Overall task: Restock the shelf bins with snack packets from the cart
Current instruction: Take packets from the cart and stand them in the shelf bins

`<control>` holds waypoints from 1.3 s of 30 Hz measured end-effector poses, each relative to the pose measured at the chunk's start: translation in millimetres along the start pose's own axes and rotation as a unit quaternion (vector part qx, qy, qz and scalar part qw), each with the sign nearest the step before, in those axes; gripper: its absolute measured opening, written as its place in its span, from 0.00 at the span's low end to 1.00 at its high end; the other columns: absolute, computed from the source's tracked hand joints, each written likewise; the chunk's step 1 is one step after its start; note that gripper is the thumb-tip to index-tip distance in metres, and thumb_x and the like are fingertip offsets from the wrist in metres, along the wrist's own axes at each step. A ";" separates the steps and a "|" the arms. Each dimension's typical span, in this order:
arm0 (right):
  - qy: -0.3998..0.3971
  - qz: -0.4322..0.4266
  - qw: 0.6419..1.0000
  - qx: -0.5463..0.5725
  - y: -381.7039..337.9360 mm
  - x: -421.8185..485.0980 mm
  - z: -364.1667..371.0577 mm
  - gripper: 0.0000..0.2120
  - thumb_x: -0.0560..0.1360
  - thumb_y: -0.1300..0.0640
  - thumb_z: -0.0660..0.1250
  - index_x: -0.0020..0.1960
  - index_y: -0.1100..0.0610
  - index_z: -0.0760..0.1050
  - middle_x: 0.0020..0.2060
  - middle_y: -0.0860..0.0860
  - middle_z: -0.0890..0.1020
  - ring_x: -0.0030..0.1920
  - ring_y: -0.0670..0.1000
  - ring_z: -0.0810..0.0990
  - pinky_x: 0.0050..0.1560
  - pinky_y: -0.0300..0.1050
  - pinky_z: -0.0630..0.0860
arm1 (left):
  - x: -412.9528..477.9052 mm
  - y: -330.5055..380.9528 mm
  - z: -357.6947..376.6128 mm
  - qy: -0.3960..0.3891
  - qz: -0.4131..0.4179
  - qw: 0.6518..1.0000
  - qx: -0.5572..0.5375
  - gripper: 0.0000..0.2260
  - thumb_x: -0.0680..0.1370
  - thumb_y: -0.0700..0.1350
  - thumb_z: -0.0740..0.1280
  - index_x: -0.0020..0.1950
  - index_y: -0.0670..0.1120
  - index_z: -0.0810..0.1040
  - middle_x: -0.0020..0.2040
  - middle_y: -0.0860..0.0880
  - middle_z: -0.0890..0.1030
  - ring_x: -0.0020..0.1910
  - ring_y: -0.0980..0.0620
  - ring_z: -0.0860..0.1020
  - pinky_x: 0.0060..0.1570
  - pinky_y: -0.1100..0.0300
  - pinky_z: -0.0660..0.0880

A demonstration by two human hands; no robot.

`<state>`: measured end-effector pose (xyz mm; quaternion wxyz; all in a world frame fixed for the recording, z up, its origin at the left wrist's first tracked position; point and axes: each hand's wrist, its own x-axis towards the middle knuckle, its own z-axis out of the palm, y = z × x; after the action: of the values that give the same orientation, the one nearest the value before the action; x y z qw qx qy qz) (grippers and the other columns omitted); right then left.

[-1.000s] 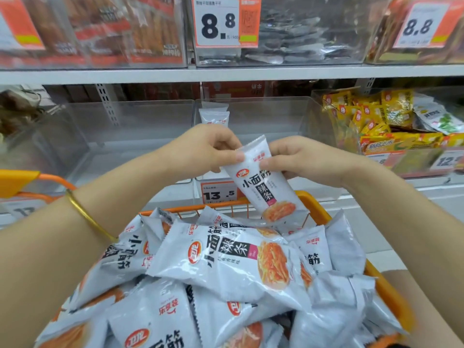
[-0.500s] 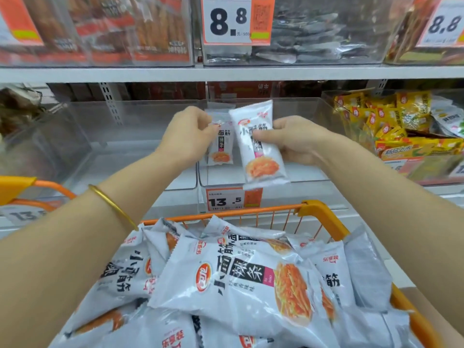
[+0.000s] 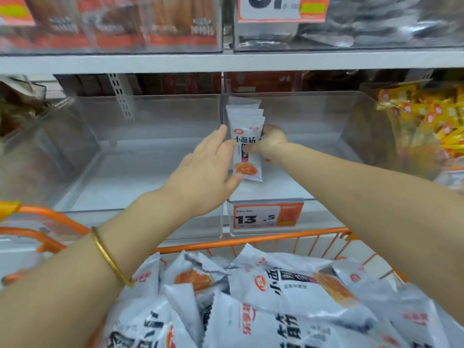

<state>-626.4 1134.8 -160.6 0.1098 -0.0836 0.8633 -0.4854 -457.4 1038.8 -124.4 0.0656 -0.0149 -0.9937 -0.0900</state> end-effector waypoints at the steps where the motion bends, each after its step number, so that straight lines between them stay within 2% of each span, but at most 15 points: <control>1: 0.005 -0.001 1.000 0.014 2.1 2.3 2.1 0.15 0.70 0.57 0.74 0.54 0.55 0.74 0.48 0.50 0.79 0.52 0.53 0.79 0.47 0.46 0.77 | 0.1 -0.1 0.3 0.002 0.000 1.000 -0.002 0.28 0.80 0.53 0.58 0.76 0.45 0.51 0.78 0.47 0.43 0.76 0.51 0.45 0.71 0.56 0.52; 4: 0.042 -0.014 0.999 0.028 4.5 5.8 6.7 0.16 0.69 0.59 0.74 0.51 0.56 0.70 0.47 0.51 0.78 0.50 0.55 0.79 0.49 0.53 0.81 | 0.0 0.6 0.3 0.008 0.003 1.000 -0.009 0.28 0.80 0.52 0.58 0.76 0.44 0.52 0.78 0.47 0.43 0.76 0.51 0.45 0.71 0.56 0.53; 9: 0.056 0.007 0.998 -0.004 3.6 4.8 7.6 0.20 0.67 0.58 0.76 0.47 0.59 0.66 0.36 0.50 0.72 0.52 0.57 0.80 0.52 0.54 0.80 | -1.4 3.1 -0.3 0.006 -0.001 1.000 -0.015 0.27 0.80 0.52 0.58 0.75 0.45 0.53 0.78 0.47 0.43 0.76 0.51 0.46 0.71 0.54 0.54; 13: 0.046 0.011 0.999 -0.012 4.3 -0.5 2.9 0.25 0.66 0.58 0.77 0.52 0.61 0.64 0.37 0.50 0.71 0.55 0.57 0.78 0.55 0.54 0.78 | -1.6 4.6 0.7 0.007 0.000 1.000 -0.015 0.28 0.80 0.52 0.58 0.76 0.45 0.53 0.78 0.47 0.43 0.76 0.51 0.46 0.71 0.54 0.53; 16: 0.042 0.025 0.999 -0.022 4.5 -4.1 0.2 0.26 0.66 0.58 0.77 0.54 0.62 0.64 0.45 0.54 0.73 0.56 0.59 0.78 0.56 0.54 0.78 | -1.6 4.9 0.4 0.005 -0.002 1.000 -0.014 0.28 0.80 0.52 0.58 0.76 0.46 0.53 0.78 0.47 0.43 0.76 0.51 0.46 0.71 0.53 0.54; 19: 0.031 0.029 0.998 -0.043 2.7 -14.2 -5.8 0.21 0.68 0.58 0.76 0.48 0.62 0.65 0.40 0.53 0.72 0.55 0.58 0.78 0.56 0.54 0.78 | -0.8 4.0 0.0 -0.002 -0.004 1.000 -0.014 0.28 0.80 0.53 0.59 0.76 0.46 0.53 0.78 0.48 0.43 0.76 0.51 0.45 0.72 0.52 0.53; 23: 0.029 -0.005 0.998 -0.064 -8.4 -43.5 -28.8 0.19 0.70 0.61 0.74 0.52 0.61 0.66 0.38 0.50 0.68 0.48 0.55 0.75 0.50 0.51 0.80 | 1.0 4.8 -5.9 -0.027 -0.019 0.999 -0.025 0.29 0.79 0.54 0.59 0.76 0.47 0.53 0.78 0.48 0.44 0.76 0.51 0.45 0.73 0.52 0.51; 26: -0.021 -0.102 0.990 -0.091 -21.0 -89.8 -60.4 0.10 0.71 0.64 0.72 0.46 0.58 0.71 0.36 0.49 0.73 0.40 0.50 0.76 0.37 0.45 0.80 | -0.6 9.9 -16.2 -0.035 -0.032 0.998 -0.041 0.30 0.78 0.56 0.60 0.76 0.48 0.54 0.78 0.48 0.47 0.76 0.50 0.47 0.73 0.52 0.50; 29: -0.161 -0.162 0.969 -0.098 -26.1 -150.6 -85.9 0.05 0.71 0.64 0.71 0.39 0.57 0.77 0.31 0.51 0.80 0.30 0.44 0.78 0.30 0.38 0.77 | -4.6 18.8 -24.5 0.011 -0.017 0.999 -0.044 0.26 0.78 0.52 0.62 0.74 0.47 0.61 0.76 0.48 0.56 0.75 0.48 0.53 0.72 0.52 0.53; 31: -0.238 -0.175 0.941 -0.163 -23.7 -182.6 -87.3 0.02 0.71 0.60 0.72 0.40 0.56 0.80 0.31 0.53 0.82 0.29 0.44 0.79 0.31 0.37 0.77 | -6.5 23.8 -28.6 0.018 -0.010 0.999 -0.043 0.22 0.78 0.50 0.63 0.70 0.47 0.67 0.73 0.47 0.62 0.72 0.46 0.57 0.70 0.53 0.55; 32: -0.252 -0.194 0.923 -0.216 -21.1 -191.9 -83.1 0.03 0.71 0.57 0.72 0.41 0.56 0.82 0.31 0.53 0.82 0.29 0.44 0.78 0.33 0.37 0.76 | -7.4 26.4 -30.8 0.013 -0.010 0.999 -0.043 0.20 0.77 0.50 0.64 0.68 0.47 0.69 0.71 0.46 0.65 0.71 0.46 0.59 0.69 0.53 0.57; 34: -0.236 -0.239 0.887 -0.318 -14.1 -200.5 -68.6 0.08 0.71 0.51 0.72 0.45 0.56 0.82 0.32 0.48 0.81 0.31 0.44 0.77 0.37 0.39 0.75 | -10.5 32.3 -35.7 -0.001 -0.016 0.999 -0.049 0.17 0.77 0.49 0.65 0.64 0.47 0.73 0.67 0.45 0.69 0.68 0.45 0.64 0.66 0.53 0.62; 36: -0.210 -0.265 0.861 -0.380 -7.9 -204.1 -52.3 0.12 0.72 0.47 0.70 0.48 0.55 0.81 0.36 0.46 0.79 0.37 0.48 0.76 0.41 0.43 0.74 | -16.3 39.2 -41.8 -0.016 -0.028 0.997 -0.073 0.14 0.76 0.49 0.65 0.61 0.46 0.76 0.60 0.44 0.72 0.61 0.44 0.71 0.56 0.57 0.67; 37: -0.199 -0.278 0.849 -0.402 -4.9 -204.4 -45.6 0.11 0.72 0.47 0.70 0.49 0.54 0.80 0.37 0.46 0.78 0.39 0.49 0.74 0.41 0.43 0.73 | -19.7 42.2 -44.8 -0.024 -0.032 0.995 -0.093 0.13 0.76 0.49 0.66 0.59 0.46 0.77 0.57 0.44 0.74 0.57 0.45 0.73 0.52 0.58 0.68; 39: -0.178 -0.304 0.839 -0.415 -1.5 -203.0 -41.5 0.07 0.73 0.51 0.69 0.47 0.54 0.79 0.37 0.46 0.75 0.40 0.49 0.72 0.40 0.43 0.71 | -27.0 46.9 -51.3 -0.038 -0.042 0.989 -0.139 0.11 0.75 0.49 0.67 0.55 0.45 0.78 0.53 0.47 0.77 0.54 0.48 0.75 0.53 0.58 0.71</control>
<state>-442.3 1219.0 -116.4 0.0635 -0.4643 0.8808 -0.0674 -422.1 1075.1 -69.7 0.0217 0.0143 -0.9730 -0.2292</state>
